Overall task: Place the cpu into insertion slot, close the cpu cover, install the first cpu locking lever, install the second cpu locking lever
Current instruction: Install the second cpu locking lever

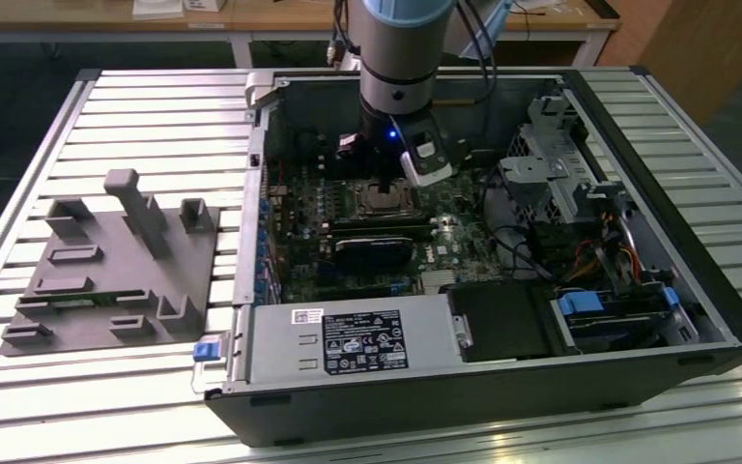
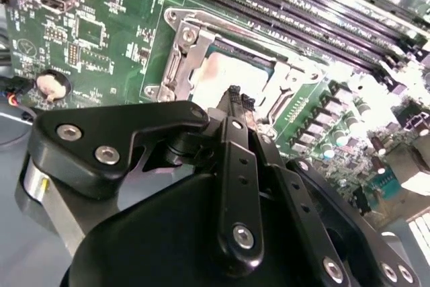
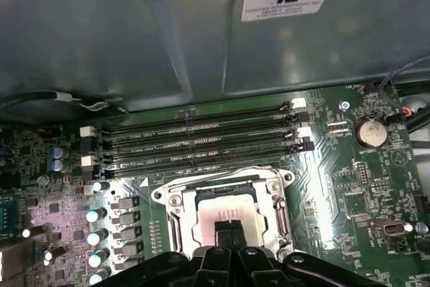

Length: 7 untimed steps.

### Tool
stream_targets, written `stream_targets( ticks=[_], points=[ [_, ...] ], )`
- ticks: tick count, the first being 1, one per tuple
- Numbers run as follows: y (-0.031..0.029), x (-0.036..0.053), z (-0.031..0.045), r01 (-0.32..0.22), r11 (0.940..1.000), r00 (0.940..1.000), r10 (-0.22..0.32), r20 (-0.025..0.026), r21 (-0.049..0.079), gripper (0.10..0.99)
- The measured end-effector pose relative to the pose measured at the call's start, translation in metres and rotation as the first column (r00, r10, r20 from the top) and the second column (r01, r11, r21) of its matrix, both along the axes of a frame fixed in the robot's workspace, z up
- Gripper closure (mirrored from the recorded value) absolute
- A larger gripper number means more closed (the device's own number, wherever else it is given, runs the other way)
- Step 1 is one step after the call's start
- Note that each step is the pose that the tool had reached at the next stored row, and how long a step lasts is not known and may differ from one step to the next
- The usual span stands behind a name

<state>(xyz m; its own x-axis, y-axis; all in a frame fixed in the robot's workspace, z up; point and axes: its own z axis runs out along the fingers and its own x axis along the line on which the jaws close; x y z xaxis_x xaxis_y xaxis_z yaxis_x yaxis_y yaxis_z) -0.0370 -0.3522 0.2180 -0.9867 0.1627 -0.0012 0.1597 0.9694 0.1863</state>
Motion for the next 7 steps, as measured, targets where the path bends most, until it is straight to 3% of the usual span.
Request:
stream_targets(
  ticks=[7],
  points=[
    [0.0000,0.0000,0.0002,0.000,1.0000,1.0000,0.000,0.0000,-0.001,0.980]
  ],
)
